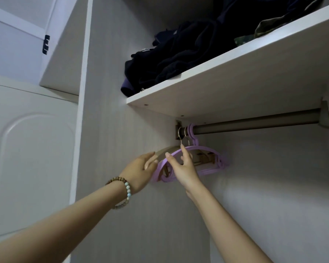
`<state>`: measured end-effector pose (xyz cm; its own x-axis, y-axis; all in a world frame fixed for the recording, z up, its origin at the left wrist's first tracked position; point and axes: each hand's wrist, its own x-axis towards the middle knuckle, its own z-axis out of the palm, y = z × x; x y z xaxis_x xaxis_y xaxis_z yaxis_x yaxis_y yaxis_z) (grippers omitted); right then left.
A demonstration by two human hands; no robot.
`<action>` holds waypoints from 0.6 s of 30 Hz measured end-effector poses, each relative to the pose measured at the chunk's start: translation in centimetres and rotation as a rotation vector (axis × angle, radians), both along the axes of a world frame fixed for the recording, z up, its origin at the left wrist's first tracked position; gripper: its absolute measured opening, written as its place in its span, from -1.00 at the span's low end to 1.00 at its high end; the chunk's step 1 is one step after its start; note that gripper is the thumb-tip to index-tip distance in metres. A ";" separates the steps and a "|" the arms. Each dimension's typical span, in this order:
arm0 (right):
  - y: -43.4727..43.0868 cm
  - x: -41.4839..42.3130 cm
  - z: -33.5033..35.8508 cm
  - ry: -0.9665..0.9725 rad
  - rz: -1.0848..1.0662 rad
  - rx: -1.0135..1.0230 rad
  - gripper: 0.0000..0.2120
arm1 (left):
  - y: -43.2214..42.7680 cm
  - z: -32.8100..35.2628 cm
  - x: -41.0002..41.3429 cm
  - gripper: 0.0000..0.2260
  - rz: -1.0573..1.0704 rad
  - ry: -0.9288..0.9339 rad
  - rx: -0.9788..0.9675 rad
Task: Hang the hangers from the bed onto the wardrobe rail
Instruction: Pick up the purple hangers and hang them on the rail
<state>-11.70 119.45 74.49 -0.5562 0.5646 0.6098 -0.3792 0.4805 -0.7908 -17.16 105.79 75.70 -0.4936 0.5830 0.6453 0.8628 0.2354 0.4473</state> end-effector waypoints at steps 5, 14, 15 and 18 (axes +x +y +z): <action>-5.0 0.3 0.2 0.059 -0.021 0.114 -0.37 | -5.7 0.8 -1.0 -0.57 0.049 0.096 0.034; -19.8 -2.4 -0.3 0.027 0.109 0.371 -0.40 | -23.2 -0.6 -4.3 -0.57 0.217 0.097 0.090; -21.8 -3.0 -0.6 0.010 0.141 0.406 -0.40 | -25.6 -1.1 -4.8 -0.57 0.247 0.084 0.095; -28.2 -5.1 -1.9 -0.045 0.229 0.502 -0.40 | -33.3 -3.0 -6.0 -0.57 0.344 0.053 0.088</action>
